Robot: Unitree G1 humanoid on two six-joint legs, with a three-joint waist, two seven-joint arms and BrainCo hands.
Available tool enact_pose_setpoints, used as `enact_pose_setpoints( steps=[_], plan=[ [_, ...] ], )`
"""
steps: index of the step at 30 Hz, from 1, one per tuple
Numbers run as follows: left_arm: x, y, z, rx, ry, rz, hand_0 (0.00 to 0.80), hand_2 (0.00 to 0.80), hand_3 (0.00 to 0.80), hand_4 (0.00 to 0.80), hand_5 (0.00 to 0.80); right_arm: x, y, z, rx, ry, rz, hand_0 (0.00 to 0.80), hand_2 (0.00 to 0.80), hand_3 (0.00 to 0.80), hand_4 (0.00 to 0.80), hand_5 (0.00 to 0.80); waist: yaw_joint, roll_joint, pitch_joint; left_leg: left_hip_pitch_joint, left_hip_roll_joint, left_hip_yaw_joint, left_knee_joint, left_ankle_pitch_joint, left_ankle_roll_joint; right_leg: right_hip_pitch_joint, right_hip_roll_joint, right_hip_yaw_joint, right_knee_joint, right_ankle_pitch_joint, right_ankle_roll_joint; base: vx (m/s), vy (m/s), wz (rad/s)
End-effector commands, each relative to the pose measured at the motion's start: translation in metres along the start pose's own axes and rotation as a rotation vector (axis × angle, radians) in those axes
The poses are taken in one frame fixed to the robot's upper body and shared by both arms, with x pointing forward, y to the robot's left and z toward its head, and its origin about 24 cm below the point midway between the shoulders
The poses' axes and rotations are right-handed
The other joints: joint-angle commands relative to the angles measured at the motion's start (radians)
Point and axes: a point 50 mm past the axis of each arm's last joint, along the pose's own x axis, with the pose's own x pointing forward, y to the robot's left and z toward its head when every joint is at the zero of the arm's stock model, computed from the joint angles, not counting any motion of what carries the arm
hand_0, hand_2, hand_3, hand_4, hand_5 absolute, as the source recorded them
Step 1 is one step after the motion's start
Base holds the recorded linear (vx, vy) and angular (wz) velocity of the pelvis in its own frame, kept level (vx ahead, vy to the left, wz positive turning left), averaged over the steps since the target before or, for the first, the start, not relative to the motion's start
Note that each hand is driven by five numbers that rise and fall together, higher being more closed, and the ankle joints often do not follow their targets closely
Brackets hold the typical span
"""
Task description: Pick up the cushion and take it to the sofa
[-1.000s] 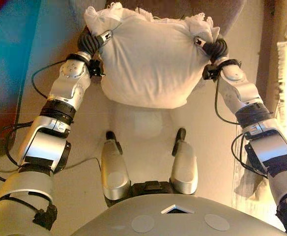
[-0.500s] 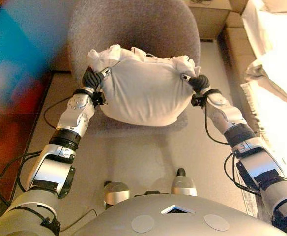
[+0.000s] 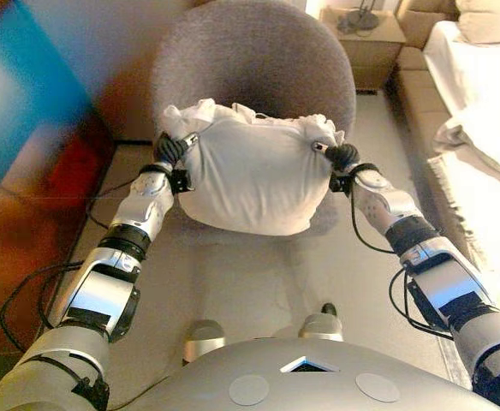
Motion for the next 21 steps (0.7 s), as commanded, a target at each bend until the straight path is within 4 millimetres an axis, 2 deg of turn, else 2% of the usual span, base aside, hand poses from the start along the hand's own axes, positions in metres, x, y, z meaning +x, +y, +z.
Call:
enact_pose_setpoints(
  steps=[1, 3, 5, 8, 10, 13, 15, 18, 19, 21],
  plan=[
    [0.013, -0.036, 0.084, 0.009, -0.294, -0.154, 0.800, 0.800, 0.800, 0.800, 0.800, -0.001, 0.035, 0.085, 0.097, -0.303, 0.103, 0.800, 0.800, 0.800, 0.800, 0.800, -0.010, 0.026, 0.005, 0.114, -0.081, 0.019, -0.166, 0.080, 0.109, -0.072, 0.065, 0.154, 0.305, 0.092, 0.033, 0.167, 0.178, 0.30],
    [0.013, -0.036, 0.084, 0.008, -0.294, -0.162, 0.800, 0.800, 0.800, 0.800, 0.800, -0.001, 0.031, 0.087, 0.093, -0.305, 0.100, 0.800, 0.800, 0.800, 0.800, 0.800, -0.023, 0.024, 0.006, 0.130, -0.091, 0.020, -0.164, 0.071, 0.114, -0.088, 0.108, 0.173, 0.310, 0.086, 0.027, 0.207, 0.123, 0.35],
    [0.013, -0.036, 0.085, -0.002, -0.292, -0.172, 0.800, 0.800, 0.800, 0.800, 0.800, 0.000, 0.028, 0.089, 0.094, -0.308, 0.101, 0.800, 0.800, 0.800, 0.800, 0.800, -0.029, 0.009, 0.003, 0.146, -0.103, 0.025, -0.164, 0.061, 0.113, -0.085, 0.126, 0.162, 0.257, 0.084, 0.032, 0.246, 0.019, 0.20],
    [0.013, -0.036, 0.088, -0.015, -0.291, -0.176, 0.800, 0.800, 0.800, 0.800, 0.800, 0.000, 0.030, 0.098, 0.092, -0.317, 0.115, 0.800, 0.800, 0.800, 0.800, 0.800, -0.041, -0.031, 0.005, 0.177, -0.129, 0.039, -0.151, 0.019, 0.108, -0.084, 0.151, 0.110, 0.072, 0.066, 0.039, 0.349, -0.067, 0.13],
    [0.013, -0.035, 0.089, -0.012, -0.296, -0.169, 0.800, 0.800, 0.800, 0.800, 0.800, -0.001, 0.032, 0.103, 0.080, -0.317, 0.131, 0.800, 0.800, 0.800, 0.800, 0.800, -0.058, -0.051, 0.007, 0.211, -0.146, 0.039, -0.150, -0.021, 0.117, -0.114, 0.187, 0.081, -0.049, 0.053, 0.047, 0.444, -0.011, 0.24],
    [0.010, -0.030, 0.084, -0.023, -0.293, -0.146, 0.800, 0.800, 0.800, 0.800, 0.800, -0.001, 0.032, 0.105, 0.051, -0.301, 0.149, 0.800, 0.800, 0.800, 0.800, 0.800, -0.083, -0.066, 0.007, 0.282, -0.172, 0.033, -0.153, -0.078, 0.139, -0.170, 0.237, 0.025, -0.161, 0.085, 0.052, 0.483, 0.042, 0.28],
    [0.008, -0.030, 0.078, -0.025, -0.278, -0.140, 0.800, 0.800, 0.800, 0.800, 0.800, 0.000, 0.030, 0.103, 0.038, -0.285, 0.149, 0.800, 0.800, 0.800, 0.800, 0.800, -0.088, -0.062, 0.004, 0.315, -0.171, 0.018, -0.155, -0.091, 0.155, -0.181, 0.266, 0.012, -0.176, 0.093, 0.042, 0.502, 0.015, -0.18],
    [0.007, -0.035, 0.066, -0.044, -0.252, -0.150, 0.800, 0.800, 0.800, 0.800, 0.800, 0.002, 0.028, 0.102, 0.048, -0.269, 0.162, 0.800, 0.800, 0.800, 0.800, 0.800, -0.102, -0.054, -0.026, 0.344, -0.158, -0.001, -0.140, -0.048, 0.153, -0.164, 0.310, 0.023, -0.181, 0.074, 0.013, 0.433, -0.023, -0.32],
    [0.005, -0.035, 0.063, -0.044, -0.252, -0.150, 0.800, 0.800, 0.800, 0.800, 0.800, 0.002, 0.030, 0.103, 0.045, -0.268, 0.171, 0.800, 0.800, 0.800, 0.800, 0.800, -0.104, -0.046, -0.038, 0.352, -0.137, 0.009, -0.119, -0.016, 0.135, -0.159, 0.314, 0.019, -0.146, 0.052, -0.003, 0.368, -0.063, 0.16],
    [0.003, -0.033, 0.057, -0.069, -0.248, -0.129, 0.800, 0.800, 0.800, 0.800, 0.800, 0.002, 0.035, 0.100, 0.033, -0.263, 0.189, 0.800, 0.800, 0.800, 0.800, 0.800, -0.112, -0.024, -0.059, 0.359, -0.097, -0.001, -0.064, 0.077, 0.088, -0.149, 0.340, 0.043, -0.096, 0.001, -0.036, 0.300, -0.093, 0.46]
  ],
)
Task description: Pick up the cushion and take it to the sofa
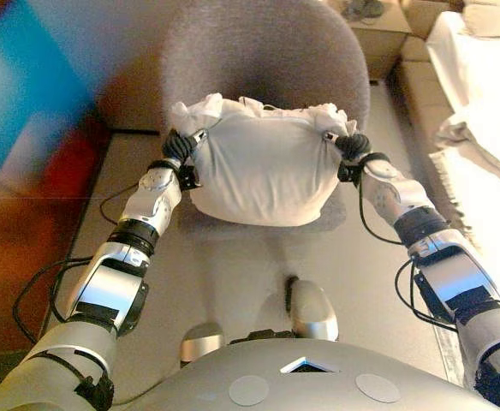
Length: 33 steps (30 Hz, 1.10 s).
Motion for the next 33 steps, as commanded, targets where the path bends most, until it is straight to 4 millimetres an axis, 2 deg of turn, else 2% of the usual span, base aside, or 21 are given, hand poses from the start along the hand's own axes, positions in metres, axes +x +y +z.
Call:
enact_pose_setpoints(
  steps=[1, 2, 3, 4, 5, 7, 9, 11, 13, 14, 15, 17, 20, 24, 25, 27, 30, 33],
  plan=[
    [-0.001, -0.027, 0.044, -0.046, -0.221, -0.080, 0.800, 0.800, 0.800, 0.800, 0.800, 0.000, 0.052, 0.071, 0.008, -0.233, 0.202, 0.800, 0.800, 0.800, 0.800, 0.800, 0.019, 0.075, -0.150, 0.066, 0.007, 0.023, 0.284, 0.199, -0.033, 0.004, 0.072, 0.021, -0.134, 0.138, -0.010, 0.234, -0.122, 0.35],
    [-0.002, -0.026, 0.046, -0.052, -0.229, -0.067, 0.800, 0.800, 0.800, 0.800, 0.800, -0.001, 0.055, 0.070, 0.001, -0.240, 0.212, 0.800, 0.800, 0.800, 0.800, 0.800, 0.014, 0.070, -0.156, 0.048, 0.011, 0.022, 0.330, 0.251, -0.051, 0.012, 0.072, 0.028, -0.133, 0.132, -0.021, 0.260, -0.181, 0.03],
    [-0.003, -0.025, 0.049, -0.065, -0.240, -0.052, 0.800, 0.800, 0.800, 0.800, 0.800, -0.004, 0.059, 0.071, -0.009, -0.252, 0.234, 0.800, 0.800, 0.800, 0.800, 0.800, 0.016, 0.053, -0.156, 0.006, 0.008, 0.036, 0.476, 0.296, -0.064, 0.038, 0.064, 0.032, -0.123, 0.115, -0.045, 0.317, -0.212, -0.19],
    [-0.004, -0.026, 0.051, -0.075, -0.252, -0.046, 0.800, 0.800, 0.800, 0.800, 0.800, -0.006, 0.061, 0.070, -0.011, -0.261, 0.240, 0.800, 0.800, 0.800, 0.800, 0.800, 0.019, 0.037, -0.155, -0.042, 0.004, 0.045, 0.597, 0.313, -0.066, 0.058, 0.056, 0.038, -0.116, 0.104, -0.063, 0.366, -0.230, -0.42],
    [-0.006, -0.026, 0.051, -0.082, -0.257, -0.047, 0.800, 0.800, 0.800, 0.800, 0.800, -0.007, 0.059, 0.068, -0.012, -0.266, 0.236, 0.800, 0.800, 0.800, 0.800, 0.800, 0.025, 0.022, -0.152, -0.090, 0.008, 0.059, 0.693, 0.315, -0.064, 0.078, 0.048, 0.036, -0.107, 0.088, -0.079, 0.322, -0.160, -0.62],
    [-0.008, -0.026, 0.050, -0.070, -0.258, -0.052, 0.800, 0.800, 0.800, 0.800, 0.800, -0.008, 0.056, 0.059, 0.001, -0.271, 0.223, 0.800, 0.800, 0.800, 0.800, 0.800, 0.042, 0.009, -0.144, -0.184, 0.026, 0.071, 0.755, 0.286, -0.043, 0.120, 0.046, 0.030, -0.098, 0.055, -0.094, 0.281, -0.031, -0.63],
    [-0.008, -0.028, 0.050, -0.043, -0.262, -0.062, 0.800, 0.800, 0.800, 0.800, 0.800, -0.007, 0.054, 0.056, 0.012, -0.278, 0.202, 0.800, 0.800, 0.800, 0.800, 0.800, 0.074, 0.011, -0.128, -0.271, 0.021, 0.067, 0.675, 0.267, -0.017, 0.169, 0.058, 0.033, -0.102, 0.025, -0.091, 0.281, 0.103, -0.14],
    [-0.007, -0.023, 0.052, -0.051, -0.259, -0.068, 0.800, 0.800, 0.800, 0.800, 0.800, -0.005, 0.052, 0.059, 0.025, -0.278, 0.184, 0.800, 0.800, 0.800, 0.800, 0.800, 0.100, 0.019, -0.115, -0.303, 0.052, 0.093, 0.514, 0.259, -0.002, 0.207, 0.066, 0.029, -0.111, 0.000, -0.079, 0.296, 0.167, 0.03],
    [-0.005, -0.020, 0.055, -0.072, -0.253, -0.072, 0.800, 0.800, 0.800, 0.800, 0.800, -0.005, 0.052, 0.060, 0.047, -0.269, 0.157, 0.800, 0.800, 0.800, 0.800, 0.800, 0.120, 0.036, -0.108, -0.306, 0.058, 0.118, 0.320, 0.265, 0.000, 0.237, 0.066, 0.019, -0.114, -0.025, -0.060, 0.302, 0.235, -0.05],
    [-0.004, -0.020, 0.058, -0.069, -0.252, -0.081, 0.800, 0.800, 0.800, 0.800, 0.800, -0.004, 0.054, 0.060, 0.066, -0.265, 0.139, 0.800, 0.800, 0.800, 0.800, 0.800, 0.134, 0.042, -0.103, -0.321, 0.056, 0.117, 0.243, 0.268, -0.002, 0.256, 0.059, 0.018, -0.116, -0.036, -0.045, 0.291, 0.237, -0.18],
    [-0.002, -0.021, 0.060, -0.060, -0.253, -0.088, 0.800, 0.800, 0.800, 0.800, 0.800, -0.004, 0.056, 0.060, 0.084, -0.263, 0.128, 0.800, 0.800, 0.800, 0.800, 0.800, 0.147, 0.047, -0.097, -0.349, 0.051, 0.099, 0.206, 0.280, -0.008, 0.274, 0.053, 0.027, -0.108, -0.052, -0.036, 0.209, 0.186, -0.10],
    [0.001, -0.024, 0.061, -0.041, -0.253, -0.087, 0.800, 0.800, 0.800, 0.800, 0.800, -0.001, 0.057, 0.061, 0.113, -0.255, 0.121, 0.800, 0.800, 0.800, 0.800, 0.800, 0.154, 0.045, -0.106, -0.324, 0.035, 0.090, 0.166, 0.205, 0.003, 0.280, 0.009, 0.019, -0.092, -0.061, -0.003, 0.148, 0.149, -0.19],
    [0.003, -0.026, 0.056, -0.033, -0.233, -0.076, 0.800, 0.800, 0.800, 0.800, 0.800, 0.000, 0.058, 0.055, 0.113, -0.240, 0.115, 0.800, 0.800, 0.800, 0.800, 0.800, 0.144, 0.068, -0.112, -0.266, 0.026, 0.101, 0.104, 0.181, 0.009, 0.253, -0.024, 0.004, -0.032, -0.057, 0.026, 0.166, 0.150, -0.36],
    [0.003, -0.023, 0.055, -0.028, -0.232, -0.073, 0.800, 0.800, 0.800, 0.800, 0.800, -0.001, 0.058, 0.049, 0.143, -0.256, 0.098, 0.800, 0.800, 0.800, 0.800, 0.800, 0.150, 0.087, -0.119, -0.245, -0.008, 0.110, 0.080, 0.164, 0.036, 0.212, -0.055, -0.029, 0.069, -0.048, 0.033, 0.076, 0.132, -0.01],
    [0.003, -0.022, 0.054, -0.026, -0.237, -0.070, 0.800, 0.800, 0.800, 0.800, 0.800, -0.001, 0.058, 0.048, 0.157, -0.261, 0.093, 0.800, 0.800, 0.800, 0.800, 0.800, 0.152, 0.095, -0.113, -0.242, -0.011, 0.116, 0.082, 0.157, 0.046, 0.178, -0.065, -0.033, 0.162, -0.022, 0.031, 0.046, 0.137, -0.04],
    [0.003, -0.021, 0.055, -0.019, -0.241, -0.067, 0.800, 0.800, 0.800, 0.800, 0.800, -0.001, 0.054, 0.045, 0.159, -0.261, 0.071, 0.800, 0.800, 0.800, 0.800, 0.800, 0.153, 0.103, -0.101, -0.228, -0.014, 0.117, 0.091, 0.140, 0.056, 0.135, -0.075, -0.029, 0.259, -0.001, 0.022, 0.088, 0.082, 0.04],
    [0.002, -0.021, 0.050, -0.017, -0.219, -0.081, 0.800, 0.800, 0.800, 0.800, 0.800, 0.000, 0.052, 0.041, 0.141, -0.246, 0.032, 0.800, 0.800, 0.800, 0.800, 0.800, 0.162, 0.088, -0.096, -0.205, -0.024, 0.103, 0.101, 0.123, 0.048, 0.149, -0.109, -0.038, 0.176, 0.030, 0.019, 0.183, -0.095, 0.10],
    [0.003, -0.026, 0.050, -0.007, -0.205, -0.097, 0.800, 0.800, 0.800, 0.800, 0.800, -0.001, 0.051, 0.049, 0.148, -0.261, 0.001, 0.800, 0.800, 0.800, 0.800, 0.800, 0.138, 0.065, -0.080, -0.192, -0.007, 0.082, 0.126, 0.085, 0.016, 0.119, -0.132, 0.022, 0.003, 0.074, 0.050, 0.142, -0.269, 0.06]
  ],
)
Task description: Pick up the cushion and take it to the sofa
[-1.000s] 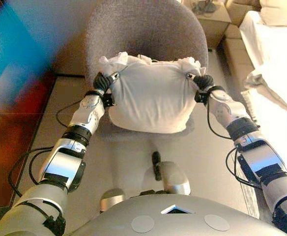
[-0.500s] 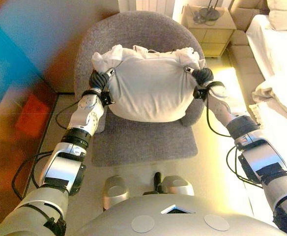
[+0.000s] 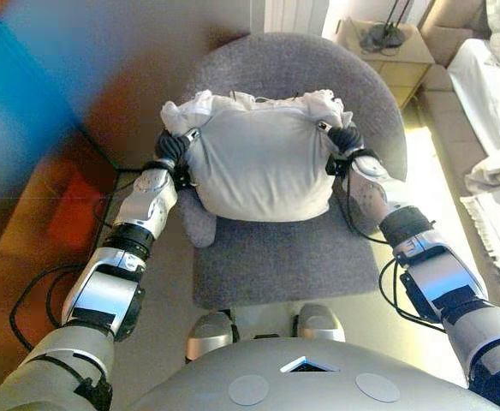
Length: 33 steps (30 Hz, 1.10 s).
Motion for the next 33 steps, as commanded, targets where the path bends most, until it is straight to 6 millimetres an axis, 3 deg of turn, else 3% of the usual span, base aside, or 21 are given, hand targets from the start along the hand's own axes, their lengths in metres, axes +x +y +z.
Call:
enact_pose_setpoints(
  steps=[1, 3, 6, 8, 11, 17, 24, 33],
  plan=[
    [0.008, -0.039, 0.056, -0.017, -0.215, -0.157, 0.800, 0.800, 0.800, 0.800, 0.800, 0.002, 0.029, 0.051, 0.092, -0.184, 0.051, 0.800, 0.800, 0.800, 0.800, 0.800, 0.002, -0.026, -0.023, -0.008, 0.050, -0.013, 0.162, -0.146, -0.074, -0.048, -0.033, 0.059, -0.126, 0.242, 0.075, 0.039, -0.243, 0.27],
    [0.008, -0.039, 0.063, -0.015, -0.240, -0.162, 0.800, 0.800, 0.800, 0.800, 0.800, 0.003, 0.028, 0.069, 0.083, -0.225, 0.031, 0.800, 0.800, 0.800, 0.800, 0.800, 0.000, -0.038, 0.007, -0.036, 0.093, -0.015, 0.216, -0.175, -0.089, -0.089, -0.045, 0.069, -0.131, 0.236, 0.104, -0.028, -0.269, 0.49],
    [0.007, -0.041, 0.066, -0.031, -0.253, -0.156, 0.800, 0.800, 0.800, 0.800, 0.800, 0.004, 0.025, 0.077, 0.057, -0.245, 0.008, 0.800, 0.800, 0.800, 0.800, 0.800, 0.009, -0.044, 0.030, -0.110, 0.140, -0.032, 0.327, -0.190, -0.112, -0.084, -0.036, 0.075, -0.106, 0.198, 0.108, -0.012, -0.189, 0.67],
    [0.007, -0.042, 0.066, -0.048, -0.236, -0.140, 0.800, 0.800, 0.800, 0.800, 0.800, 0.004, 0.024, 0.074, 0.058, -0.233, 0.008, 0.800, 0.800, 0.800, 0.800, 0.800, 0.017, -0.044, 0.043, -0.146, 0.179, -0.040, 0.376, -0.189, -0.125, -0.082, -0.030, 0.067, -0.066, 0.162, 0.102, 0.057, -0.132, 0.25],
    [0.006, -0.042, 0.052, -0.055, -0.198, -0.116, 0.800, 0.800, 0.800, 0.800, 0.800, 0.003, 0.022, 0.062, 0.052, -0.201, 0.009, 0.800, 0.800, 0.800, 0.800, 0.800, 0.027, -0.038, 0.047, -0.150, 0.199, -0.054, 0.369, -0.176, -0.135, -0.078, -0.028, 0.057, -0.045, 0.134, 0.104, 0.095, -0.055, -0.08],
    [0.002, -0.045, 0.032, -0.073, -0.141, -0.092, 0.800, 0.800, 0.800, 0.800, 0.800, 0.003, 0.006, 0.047, -0.027, -0.176, -0.010, 0.800, 0.800, 0.800, 0.800, 0.800, 0.046, -0.025, 0.065, -0.148, 0.207, -0.076, 0.319, -0.133, -0.153, -0.061, -0.026, 0.039, -0.060, 0.123, 0.113, 0.088, -0.006, 0.04],
    [0.008, -0.048, 0.056, -0.090, -0.219, -0.048, 0.800, 0.800, 0.800, 0.800, 0.800, 0.008, -0.008, 0.078, -0.056, -0.267, -0.022, 0.800, 0.800, 0.800, 0.800, 0.800, 0.074, -0.037, 0.167, -0.270, 0.219, -0.133, 0.364, -0.115, -0.178, -0.143, -0.022, 0.030, -0.022, 0.127, 0.113, -0.120, -0.069, 0.13],
    [0.004, -0.059, 0.074, -0.201, -0.290, -0.021, 0.800, 0.800, 0.800, 0.800, 0.800, 0.014, -0.009, 0.110, -0.095, -0.330, -0.050, 0.800, 0.800, 0.800, 0.800, 0.800, 0.124, -0.052, 0.248, -0.376, 0.203, -0.205, 0.366, -0.074, -0.192, -0.209, -0.014, 0.000, 0.008, 0.122, 0.103, -0.069, -0.027, 0.13]
  ],
)
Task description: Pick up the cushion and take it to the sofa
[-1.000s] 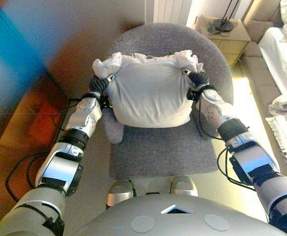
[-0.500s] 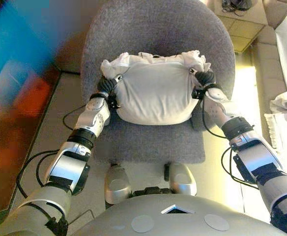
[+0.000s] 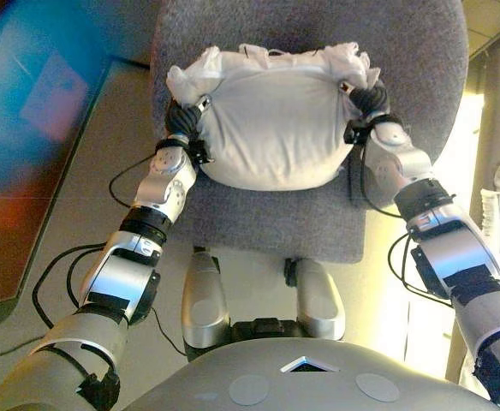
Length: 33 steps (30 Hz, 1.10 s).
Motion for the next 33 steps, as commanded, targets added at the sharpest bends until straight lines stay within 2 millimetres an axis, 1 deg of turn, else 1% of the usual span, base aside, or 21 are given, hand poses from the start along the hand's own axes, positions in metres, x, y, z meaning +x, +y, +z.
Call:
enact_pose_setpoints(
  steps=[1, 3, 4, 5, 6, 7, 8, 10, 13, 16, 20, 22, 24, 28, 29, 31, 33],
  plan=[
    [-0.002, -0.024, 0.018, -0.063, -0.078, -0.057, 0.800, 0.800, 0.800, 0.800, 0.800, 0.007, 0.003, 0.038, 0.004, -0.137, -0.005, 0.800, 0.800, 0.800, 0.800, 0.800, 0.080, -0.028, -0.014, 0.005, 0.057, -0.064, 0.048, -0.016, -0.071, 0.004, -0.078, 0.032, 0.006, 0.029, 0.081, -0.020, -0.034, 0.12],
    [-0.003, -0.026, 0.016, -0.035, -0.073, -0.070, 0.800, 0.800, 0.800, 0.800, 0.800, 0.009, -0.002, 0.045, -0.002, -0.144, -0.061, 0.800, 0.800, 0.800, 0.800, 0.800, 0.091, -0.032, -0.011, -0.001, 0.054, -0.072, 0.045, -0.011, -0.071, 0.004, -0.076, 0.027, 0.007, 0.027, 0.081, -0.003, -0.037, 0.15],
    [-0.003, -0.028, 0.014, -0.020, -0.065, -0.077, 0.800, 0.800, 0.800, 0.800, 0.800, 0.010, -0.005, 0.045, 0.020, -0.126, -0.098, 0.489, 0.489, 0.489, 0.489, 0.489, 0.095, -0.032, -0.012, -0.002, 0.053, -0.075, 0.042, -0.007, -0.070, 0.005, -0.074, 0.026, 0.008, 0.026, 0.081, 0.022, -0.027, 0.11],
    [-0.003, -0.029, 0.013, -0.019, -0.051, -0.082, 0.800, 0.800, 0.800, 0.800, 0.800, 0.012, -0.007, 0.044, 0.039, -0.101, -0.125, 0.000, 0.000, 0.000, 0.000, 0.000, 0.100, -0.033, -0.013, -0.001, 0.052, -0.078, 0.038, -0.004, -0.069, 0.010, -0.072, 0.025, 0.007, 0.024, 0.081, 0.040, -0.017, 0.06],
    [-0.003, -0.031, 0.011, -0.024, -0.040, -0.088, 0.800, 0.800, 0.800, 0.800, 0.800, 0.013, -0.007, 0.043, 0.046, -0.087, -0.150, 0.000, 0.000, 0.000, 0.000, 0.000, 0.104, -0.035, -0.016, 0.005, 0.053, -0.078, 0.030, 0.000, -0.069, 0.019, -0.070, 0.022, 0.000, 0.022, 0.081, 0.057, -0.001, 0.09],
    [-0.003, -0.033, 0.010, -0.025, -0.038, -0.101, 0.056, 0.056, 0.056, 0.056, 0.056, 0.013, -0.007, 0.041, 0.052, -0.073, -0.165, 0.000, 0.000, 0.000, 0.000, 0.000, 0.108, -0.034, -0.021, 0.013, 0.054, -0.076, 0.020, 0.004, -0.069, 0.031, -0.070, 0.017, -0.010, 0.020, 0.081, 0.052, 0.009, 0.16],
    [-0.004, -0.033, 0.010, -0.027, -0.038, -0.104, 0.000, 0.000, 0.000, 0.000, 0.000, 0.013, -0.007, 0.040, 0.053, -0.069, -0.168, 0.000, 0.000, 0.000, 0.000, 0.000, 0.109, -0.034, -0.022, 0.018, 0.054, -0.075, 0.014, 0.006, -0.069, 0.038, -0.070, 0.014, -0.016, 0.021, 0.082, 0.044, 0.015, 0.18],
    [-0.005, -0.035, 0.011, -0.038, -0.051, -0.119, 0.000, 0.000, 0.000, 0.000, 0.000, 0.012, -0.008, 0.036, 0.048, -0.068, -0.198, 0.000, 0.000, 0.000, 0.000, 0.000, 0.115, -0.031, -0.029, 0.028, 0.051, -0.073, 0.001, 0.012, -0.068, 0.055, -0.070, 0.008, -0.030, 0.021, 0.082, 0.051, 0.016, 0.11],
    [-0.008, -0.032, 0.011, -0.066, -0.060, -0.100, 0.000, 0.000, 0.000, 0.000, 0.000, 0.011, -0.009, 0.029, 0.066, -0.058, -0.205, 0.000, 0.000, 0.000, 0.000, 0.000, 0.121, -0.032, -0.044, 0.055, 0.049, -0.069, -0.022, 0.016, -0.069, 0.089, -0.069, -0.001, -0.058, 0.022, 0.085, 0.089, 0.003, 0.12],
    [-0.012, -0.021, 0.005, -0.094, -0.052, -0.081, 0.000, 0.000, 0.000, 0.000, 0.000, 0.007, -0.013, 0.024, 0.089, -0.054, -0.200, 0.000, 0.000, 0.000, 0.000, 0.000, 0.124, -0.035, -0.065, 0.084, 0.050, -0.062, -0.046, 0.020, -0.071, 0.125, -0.068, -0.012, -0.089, 0.024, 0.087, 0.104, 0.010, 0.09],
    [-0.022, 0.000, -0.014, -0.084, -0.013, -0.075, 0.000, 0.000, 0.000, 0.000, 0.000, 0.000, -0.021, 0.009, 0.056, -0.037, -0.190, 0.000, 0.000, 0.000, 0.000, 0.000, 0.127, -0.036, -0.096, 0.127, 0.049, -0.047, -0.074, 0.021, -0.070, 0.169, -0.068, -0.015, -0.125, 0.026, 0.091, 0.123, 0.014, 0.03],
    [-0.029, 0.014, -0.024, -0.081, 0.011, -0.060, 0.000, 0.000, 0.000, 0.000, 0.000, -0.004, -0.030, 0.000, 0.041, -0.018, -0.202, 0.000, 0.000, 0.000, 0.000, 0.000, 0.128, -0.034, -0.115, 0.154, 0.050, -0.033, -0.084, 0.019, -0.070, 0.197, -0.069, -0.019, -0.143, 0.027, 0.090, 0.152, 0.041, -0.03],
    [-0.034, 0.024, -0.030, -0.092, 0.031, -0.044, 0.000, 0.000, 0.000, 0.000, 0.000, -0.007, -0.038, -0.007, 0.049, -0.001, -0.219, 0.000, 0.000, 0.000, 0.000, 0.000, 0.129, -0.031, -0.133, 0.184, 0.051, -0.021, -0.104, 0.020, -0.069, 0.225, -0.068, -0.023, -0.163, 0.026, 0.090, 0.162, 0.057, 0.01],
    [-0.051, 0.045, -0.047, -0.151, 0.079, -0.033, 0.000, 0.000, 0.000, 0.000, 0.000, -0.019, -0.060, -0.027, 0.055, 0.028, -0.269, 0.000, 0.000, 0.000, 0.000, 0.000, 0.129, -0.025, -0.178, 0.247, 0.055, 0.024, -0.156, 0.025, -0.066, 0.280, -0.073, -0.049, -0.210, 0.031, 0.094, 0.148, 0.060, 0.02],
    [-0.055, 0.048, -0.049, -0.140, 0.083, -0.041, 0.000, 0.000, 0.000, 0.000, 0.000, -0.021, -0.064, -0.030, 0.057, 0.028, -0.288, 0.000, 0.000, 0.000, 0.000, 0.000, 0.129, -0.024, -0.183, 0.255, 0.055, 0.030, -0.165, 0.027, -0.065, 0.288, -0.074, -0.053, -0.220, 0.035, 0.095, 0.066, 0.033, 0.06],
    [-0.064, 0.053, -0.053, -0.124, 0.090, -0.065, 0.000, 0.000, 0.000, 0.000, 0.000, -0.028, -0.081, -0.034, 0.076, 0.026, -0.340, 0.000, 0.000, 0.000, 0.000, 0.000, 0.131, -0.022, -0.194, 0.271, 0.058, 0.048, -0.187, 0.033, -0.064, 0.303, -0.076, -0.065, -0.239, 0.044, 0.099, 0.023, 0.024, 0.10],
    [-0.069, 0.056, -0.055, -0.130, 0.090, -0.075, 0.000, 0.000, 0.000, 0.000, 0.000, -0.032, -0.092, -0.035, 0.093, 0.007, -0.376, 0.000, 0.000, 0.000, 0.000, 0.000, 0.131, -0.020, -0.202, 0.284, 0.059, 0.060, -0.205, 0.037, -0.062, 0.312, -0.078, -0.074, -0.254, 0.051, 0.101, -0.001, 0.026, 0.09]
  ],
)
